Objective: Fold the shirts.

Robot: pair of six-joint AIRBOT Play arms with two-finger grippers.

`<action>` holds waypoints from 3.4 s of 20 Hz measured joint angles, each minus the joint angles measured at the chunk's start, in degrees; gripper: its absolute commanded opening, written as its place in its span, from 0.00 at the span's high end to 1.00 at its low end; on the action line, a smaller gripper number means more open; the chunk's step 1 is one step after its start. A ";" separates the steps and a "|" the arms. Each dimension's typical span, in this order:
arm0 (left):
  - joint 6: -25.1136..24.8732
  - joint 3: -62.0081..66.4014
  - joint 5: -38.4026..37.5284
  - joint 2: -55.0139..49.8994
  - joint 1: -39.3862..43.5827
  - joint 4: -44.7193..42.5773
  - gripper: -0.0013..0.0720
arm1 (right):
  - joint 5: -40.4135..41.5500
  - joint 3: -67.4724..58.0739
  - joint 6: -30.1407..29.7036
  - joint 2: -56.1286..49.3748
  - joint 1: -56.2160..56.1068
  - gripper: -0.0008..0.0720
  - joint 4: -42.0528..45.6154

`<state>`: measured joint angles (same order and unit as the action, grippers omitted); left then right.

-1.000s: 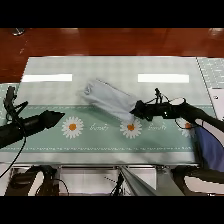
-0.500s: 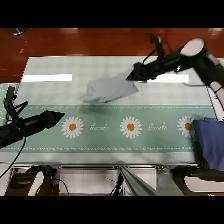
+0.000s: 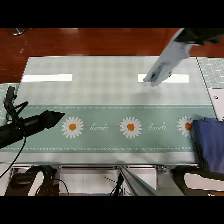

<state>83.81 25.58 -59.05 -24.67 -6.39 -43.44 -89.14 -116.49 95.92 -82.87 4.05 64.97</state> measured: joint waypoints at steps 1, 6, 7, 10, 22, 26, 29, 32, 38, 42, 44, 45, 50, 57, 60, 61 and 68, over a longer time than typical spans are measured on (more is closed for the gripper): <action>0.00 0.00 0.00 0.00 0.00 0.00 0.95 | -1.38 -0.57 1.14 0.98 2.93 0.95 0.31; 0.00 0.00 0.11 0.00 0.00 0.00 0.95 | -8.79 1.88 5.60 6.60 17.07 0.95 1.70; -0.02 0.00 0.13 0.00 0.00 0.00 0.95 | -10.56 3.43 5.79 7.93 19.26 0.95 2.69; -0.02 0.00 0.11 0.00 0.00 0.00 0.95 | -14.25 10.71 6.60 14.03 25.49 0.95 6.99; -0.24 0.00 0.17 0.00 0.00 0.00 0.95 | -16.85 48.37 4.92 44.74 53.92 0.43 31.56; -0.24 0.00 0.42 0.00 0.00 0.00 0.95 | -15.82 53.37 5.46 47.52 58.16 0.14 35.30; -0.74 0.98 1.75 -0.11 0.00 0.00 0.95 | -13.99 53.96 4.26 46.51 59.10 0.93 32.76; -2.97 6.56 3.28 -1.53 0.00 0.39 0.95 | -9.31 51.54 1.88 42.58 59.43 0.95 18.97; -11.76 31.93 4.85 -14.45 2.80 7.26 0.95 | 9.05 44.89 -4.33 33.77 39.58 0.95 -12.20; -11.13 47.36 -0.24 -28.50 11.85 0.24 0.95 | 19.39 44.02 -7.17 28.39 9.66 0.95 -1.70; -6.69 49.35 -4.57 -34.21 16.85 -10.93 0.95 | 21.49 46.49 -3.67 24.52 -2.86 0.95 9.75; -4.28 49.33 -6.38 -36.17 18.36 -15.96 0.95 | 21.97 48.22 -1.51 22.27 -7.41 0.95 15.06; 2.75 45.18 -10.64 -40.87 19.71 -31.89 0.95 | 20.92 52.81 4.15 12.57 -16.81 0.95 27.15; 4.72 43.54 -12.26 -41.92 19.65 -36.30 0.95 | 19.65 53.90 5.73 9.49 -18.91 0.95 30.69; 4.94 43.41 -12.50 -42.03 19.65 -36.72 0.95 | 19.52 53.96 5.84 9.29 -19.06 0.95 30.95; 4.94 43.36 -12.48 -42.05 19.65 -36.87 0.95 | 19.61 53.96 5.92 9.29 -19.08 0.95 30.99; 4.96 43.36 -12.52 -42.10 19.65 -37.11 0.95 | 19.50 53.96 5.97 9.22 -19.15 0.95 31.12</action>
